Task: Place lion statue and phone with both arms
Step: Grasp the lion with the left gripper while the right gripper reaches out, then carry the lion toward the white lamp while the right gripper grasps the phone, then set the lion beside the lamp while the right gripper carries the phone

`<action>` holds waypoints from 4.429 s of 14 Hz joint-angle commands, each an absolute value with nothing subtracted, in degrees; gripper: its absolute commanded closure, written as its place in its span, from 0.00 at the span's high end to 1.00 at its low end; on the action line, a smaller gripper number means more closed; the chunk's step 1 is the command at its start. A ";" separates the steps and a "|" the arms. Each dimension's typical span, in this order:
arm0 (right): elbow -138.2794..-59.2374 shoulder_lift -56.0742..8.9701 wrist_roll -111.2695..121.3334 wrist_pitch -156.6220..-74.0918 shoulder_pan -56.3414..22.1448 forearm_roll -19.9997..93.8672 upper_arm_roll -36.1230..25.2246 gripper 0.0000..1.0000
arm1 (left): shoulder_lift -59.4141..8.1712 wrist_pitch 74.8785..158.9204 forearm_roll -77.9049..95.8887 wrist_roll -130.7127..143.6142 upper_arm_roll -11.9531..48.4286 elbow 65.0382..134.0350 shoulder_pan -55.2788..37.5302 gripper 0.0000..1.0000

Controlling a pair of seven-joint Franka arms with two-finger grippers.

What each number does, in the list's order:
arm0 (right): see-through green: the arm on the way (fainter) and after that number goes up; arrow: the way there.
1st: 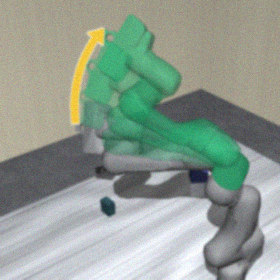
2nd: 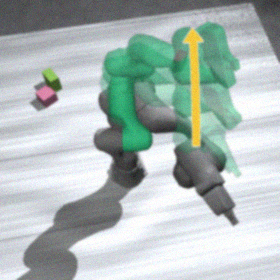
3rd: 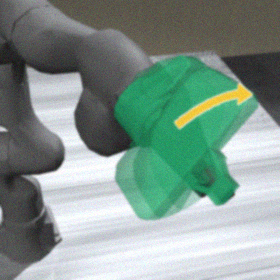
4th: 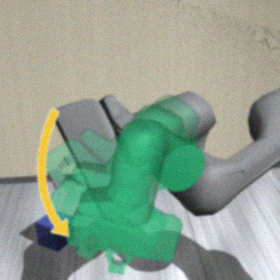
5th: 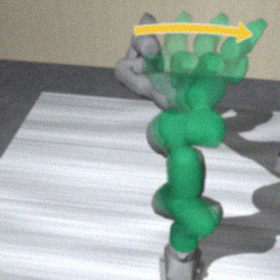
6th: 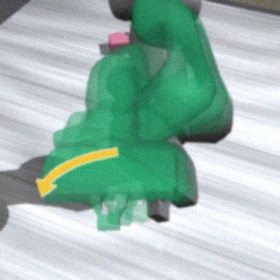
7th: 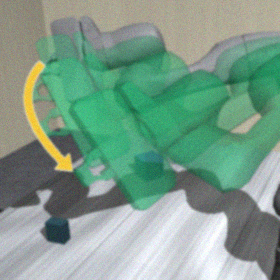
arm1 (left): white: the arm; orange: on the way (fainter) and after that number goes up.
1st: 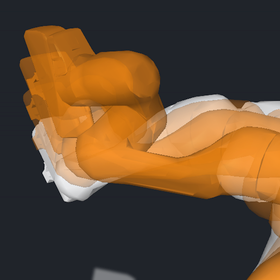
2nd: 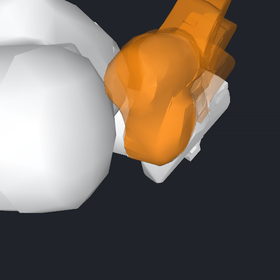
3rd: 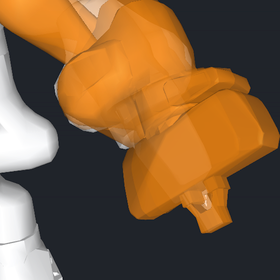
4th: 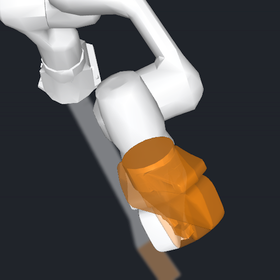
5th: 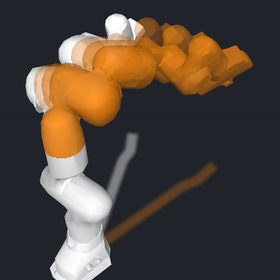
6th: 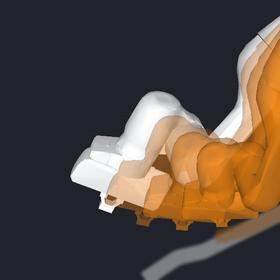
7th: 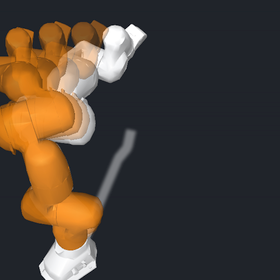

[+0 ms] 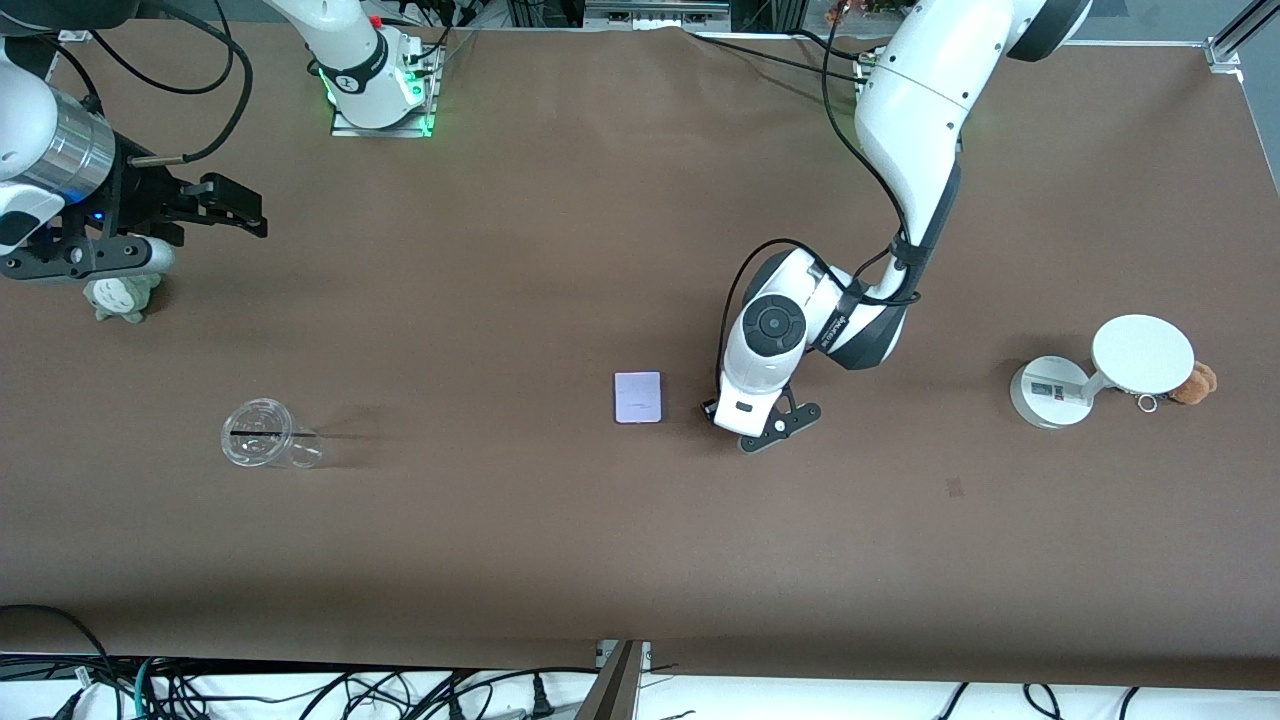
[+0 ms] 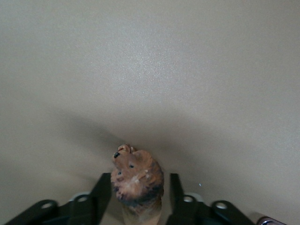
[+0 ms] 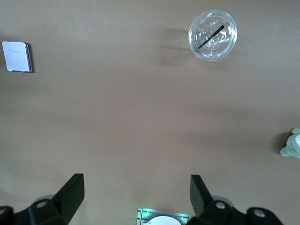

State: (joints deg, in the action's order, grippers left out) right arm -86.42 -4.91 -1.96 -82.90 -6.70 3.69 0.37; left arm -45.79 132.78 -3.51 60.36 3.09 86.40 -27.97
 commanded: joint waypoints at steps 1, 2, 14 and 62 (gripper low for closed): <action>-86.48 -4.83 -2.37 -82.79 -6.68 3.52 0.53 1.00 | -44.74 132.63 -5.27 60.57 2.55 86.84 -27.60 0.00; -86.48 -4.75 -2.37 -82.79 -6.68 3.43 0.53 1.00 | -44.13 132.54 -5.19 58.38 2.46 86.75 -27.16 0.00; -85.69 -14.75 -17.36 -96.39 -17.64 4.48 0.79 1.00 | -29.54 127.87 -4.75 15.92 2.72 100.17 -7.22 0.00; -73.56 -47.73 -35.18 -129.39 -34.03 -4.50 -2.72 0.60 | -19.25 94.51 -4.22 5.71 9.05 77.20 6.24 1.00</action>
